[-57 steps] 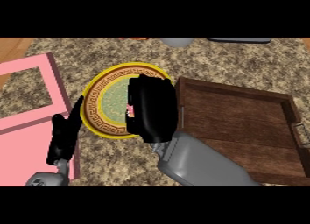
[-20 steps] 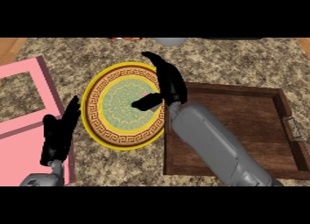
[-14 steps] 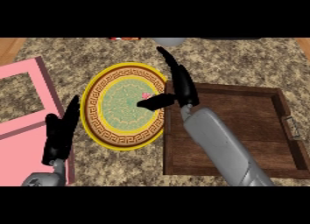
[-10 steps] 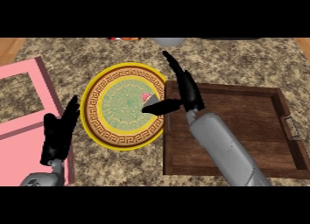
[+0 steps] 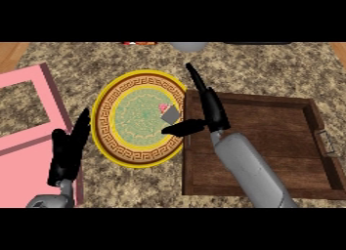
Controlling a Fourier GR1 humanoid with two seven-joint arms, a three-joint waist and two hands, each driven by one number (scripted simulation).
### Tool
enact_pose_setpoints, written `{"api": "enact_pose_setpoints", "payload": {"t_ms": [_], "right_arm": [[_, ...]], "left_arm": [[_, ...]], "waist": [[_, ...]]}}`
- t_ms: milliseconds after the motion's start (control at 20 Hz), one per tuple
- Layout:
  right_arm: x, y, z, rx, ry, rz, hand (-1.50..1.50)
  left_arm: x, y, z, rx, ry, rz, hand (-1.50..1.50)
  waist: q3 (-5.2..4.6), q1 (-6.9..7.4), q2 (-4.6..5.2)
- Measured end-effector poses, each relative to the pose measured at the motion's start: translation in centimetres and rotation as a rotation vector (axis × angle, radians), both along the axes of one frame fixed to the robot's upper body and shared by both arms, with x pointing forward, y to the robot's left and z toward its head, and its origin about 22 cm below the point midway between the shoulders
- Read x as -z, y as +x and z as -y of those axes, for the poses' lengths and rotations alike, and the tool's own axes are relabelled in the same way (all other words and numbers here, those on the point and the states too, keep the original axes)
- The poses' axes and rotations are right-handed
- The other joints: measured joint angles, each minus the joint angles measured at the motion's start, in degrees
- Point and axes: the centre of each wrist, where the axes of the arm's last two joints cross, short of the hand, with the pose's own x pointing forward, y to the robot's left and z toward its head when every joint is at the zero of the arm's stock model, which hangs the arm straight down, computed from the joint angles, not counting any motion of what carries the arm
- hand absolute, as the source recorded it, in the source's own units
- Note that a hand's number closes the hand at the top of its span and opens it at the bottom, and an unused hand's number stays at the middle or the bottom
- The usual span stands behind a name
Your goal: Pick the cupcake from the tray and place it in the plate
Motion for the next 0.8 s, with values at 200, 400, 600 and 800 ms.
{"api": "enact_pose_setpoints", "payload": {"t_ms": [200, 400, 600, 800], "right_arm": [[0.8, 0.0, -0.2, 0.025, -0.029, -0.013, -1.50], [2.0, -0.4, -0.6, 0.059, -0.069, -0.024, -1.50], [2.2, 0.0, -0.5, 0.086, -0.090, -0.027, -1.50], [2.5, 0.4, 0.0, 0.115, -0.117, -0.031, -1.50]], "left_arm": [[0.0, -0.1, -0.1, -0.004, 0.002, 0.001, 0.00], [-0.6, 0.1, -0.3, 0.002, 0.001, 0.007, 0.00], [-0.6, -0.2, -0.2, -0.001, 0.001, 0.007, 0.00], [-0.3, -1.0, -0.2, -0.002, -0.003, 0.003, 0.00]], "waist": [[0.00, 0.02, -0.01], [0.00, 0.15, 0.00], [0.00, 0.12, 0.00], [0.00, 0.07, -0.06]]}}
